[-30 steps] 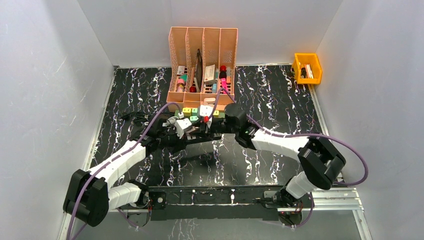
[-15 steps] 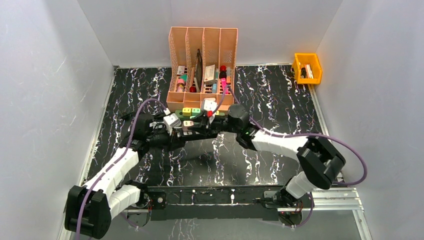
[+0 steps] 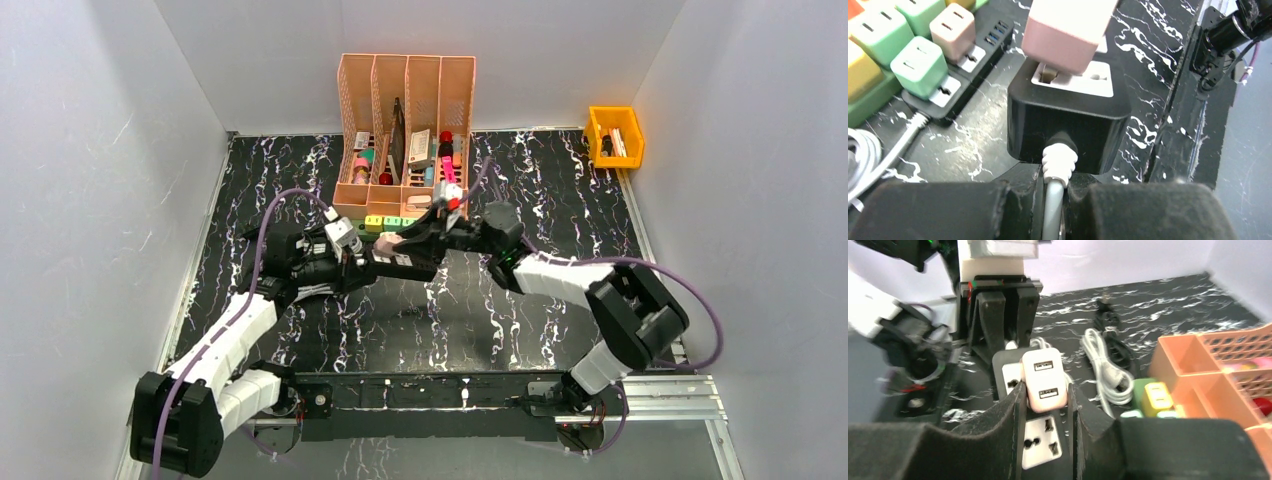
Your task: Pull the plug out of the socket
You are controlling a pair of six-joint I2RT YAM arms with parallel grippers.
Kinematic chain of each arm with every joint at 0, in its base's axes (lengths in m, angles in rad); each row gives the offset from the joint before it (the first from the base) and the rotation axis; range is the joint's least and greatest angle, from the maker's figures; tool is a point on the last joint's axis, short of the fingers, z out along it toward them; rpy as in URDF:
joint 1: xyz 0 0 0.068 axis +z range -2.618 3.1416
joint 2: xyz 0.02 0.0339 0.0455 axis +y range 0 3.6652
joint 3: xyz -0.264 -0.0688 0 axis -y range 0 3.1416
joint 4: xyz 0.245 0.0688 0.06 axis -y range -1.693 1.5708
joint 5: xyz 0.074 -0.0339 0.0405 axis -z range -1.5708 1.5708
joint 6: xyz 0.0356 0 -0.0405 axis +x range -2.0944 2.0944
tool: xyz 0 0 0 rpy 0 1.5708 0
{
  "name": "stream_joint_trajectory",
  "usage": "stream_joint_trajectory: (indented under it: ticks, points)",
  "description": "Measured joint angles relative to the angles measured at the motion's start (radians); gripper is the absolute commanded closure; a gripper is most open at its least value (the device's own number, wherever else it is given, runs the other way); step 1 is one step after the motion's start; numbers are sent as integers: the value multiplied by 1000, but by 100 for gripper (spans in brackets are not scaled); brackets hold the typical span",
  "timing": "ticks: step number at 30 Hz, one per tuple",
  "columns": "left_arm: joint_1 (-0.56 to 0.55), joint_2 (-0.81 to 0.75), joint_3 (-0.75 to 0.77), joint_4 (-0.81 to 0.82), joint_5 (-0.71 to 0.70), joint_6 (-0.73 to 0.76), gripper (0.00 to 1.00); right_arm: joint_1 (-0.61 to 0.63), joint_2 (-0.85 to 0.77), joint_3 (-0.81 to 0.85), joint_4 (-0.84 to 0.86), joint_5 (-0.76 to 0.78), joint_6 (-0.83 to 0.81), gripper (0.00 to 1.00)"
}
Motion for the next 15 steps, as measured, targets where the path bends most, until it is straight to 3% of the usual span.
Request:
stream_joint_trajectory:
  ticks: [4, 8, 12, 14, 15]
  points:
    - [-23, 16, 23, 33, -3, -2, 100, -173, 104, -42, 224, -223, 294, 100]
    - [5, 32, 27, 23, -39, -3, 100, -258, 98, -42, 94, -184, 278, 100]
    - [11, 34, 26, 19, -62, -3, 100, -175, 50, 68, -190, -23, 107, 100]
    - [11, 37, 27, 18, -68, -3, 100, -154, 21, 64, -177, -20, 106, 100]
    - [11, 38, 26, 16, -67, -2, 100, -163, 0, 35, -143, -25, 122, 94]
